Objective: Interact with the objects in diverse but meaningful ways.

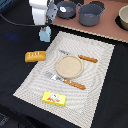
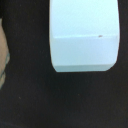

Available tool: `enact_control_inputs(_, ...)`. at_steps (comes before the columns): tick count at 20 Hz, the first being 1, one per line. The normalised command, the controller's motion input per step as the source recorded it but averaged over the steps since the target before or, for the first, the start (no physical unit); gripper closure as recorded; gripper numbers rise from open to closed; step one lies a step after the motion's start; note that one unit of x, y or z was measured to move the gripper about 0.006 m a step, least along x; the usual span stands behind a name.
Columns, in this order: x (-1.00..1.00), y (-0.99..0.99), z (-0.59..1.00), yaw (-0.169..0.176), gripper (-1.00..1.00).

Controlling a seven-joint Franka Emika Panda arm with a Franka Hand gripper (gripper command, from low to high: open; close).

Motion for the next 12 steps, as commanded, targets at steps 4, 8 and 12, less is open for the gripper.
enact_control_inputs(4, -0.08, 0.00, -0.30, -0.023, -1.00)
enact_control_inputs(8, -0.01, 0.00, -0.26, -0.003, -1.00)
enact_control_inputs(12, -0.01, 0.00, -0.31, 0.000, -1.00)
